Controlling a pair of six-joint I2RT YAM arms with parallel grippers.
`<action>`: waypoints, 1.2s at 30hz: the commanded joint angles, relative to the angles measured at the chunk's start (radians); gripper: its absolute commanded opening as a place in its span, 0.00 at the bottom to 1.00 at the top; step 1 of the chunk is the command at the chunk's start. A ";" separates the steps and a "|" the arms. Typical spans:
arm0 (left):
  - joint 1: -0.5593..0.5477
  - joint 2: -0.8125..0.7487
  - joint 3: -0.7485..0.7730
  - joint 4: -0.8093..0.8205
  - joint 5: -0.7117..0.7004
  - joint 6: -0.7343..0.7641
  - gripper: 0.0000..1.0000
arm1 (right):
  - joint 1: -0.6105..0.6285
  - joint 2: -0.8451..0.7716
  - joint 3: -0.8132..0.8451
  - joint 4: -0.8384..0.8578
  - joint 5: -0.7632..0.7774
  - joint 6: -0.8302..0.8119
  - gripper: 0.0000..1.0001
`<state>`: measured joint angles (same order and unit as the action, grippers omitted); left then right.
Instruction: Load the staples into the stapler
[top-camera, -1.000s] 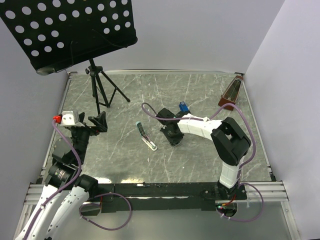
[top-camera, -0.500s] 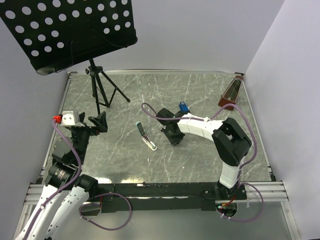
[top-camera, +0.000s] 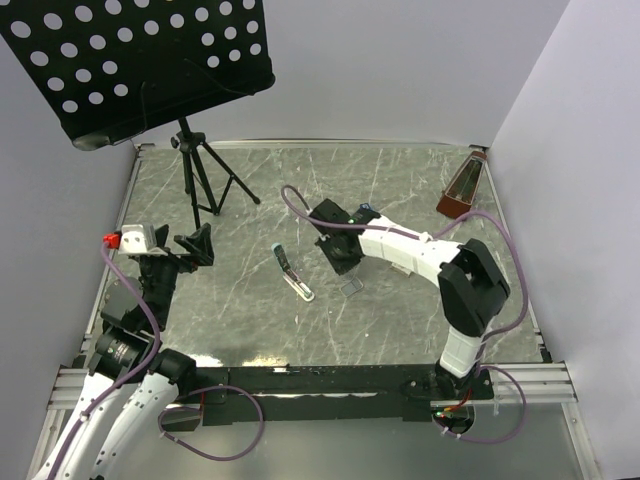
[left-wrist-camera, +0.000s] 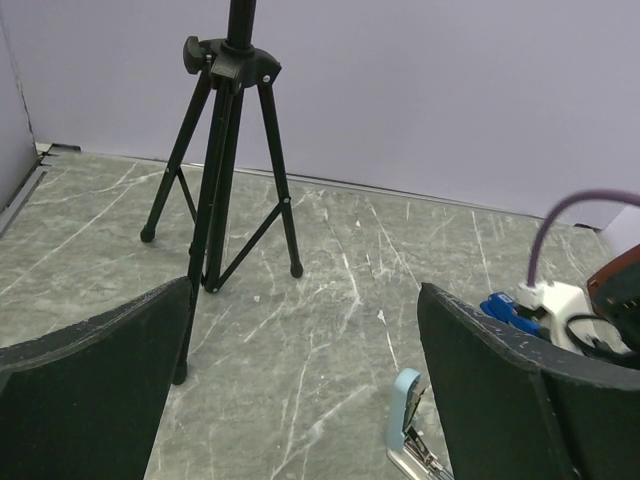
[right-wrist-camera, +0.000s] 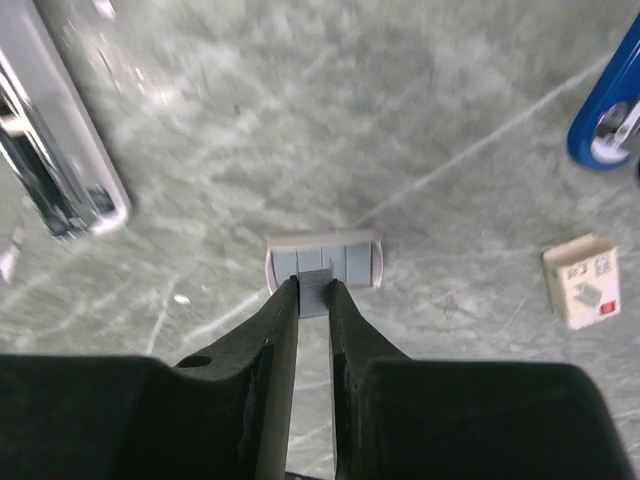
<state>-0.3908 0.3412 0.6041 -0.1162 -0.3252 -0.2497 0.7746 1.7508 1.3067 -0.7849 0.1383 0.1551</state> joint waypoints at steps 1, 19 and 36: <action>0.006 -0.013 -0.001 0.035 0.018 -0.006 0.99 | -0.001 0.085 0.113 -0.005 0.026 -0.009 0.22; 0.007 -0.014 -0.001 0.038 0.026 -0.008 0.99 | -0.012 0.256 0.161 0.016 -0.022 -0.028 0.36; 0.007 -0.016 -0.001 0.036 0.026 -0.008 0.99 | -0.106 0.223 0.183 0.016 -0.183 0.029 0.44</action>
<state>-0.3908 0.3355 0.6041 -0.1165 -0.3115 -0.2501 0.6830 2.0109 1.4403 -0.7609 -0.0025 0.1680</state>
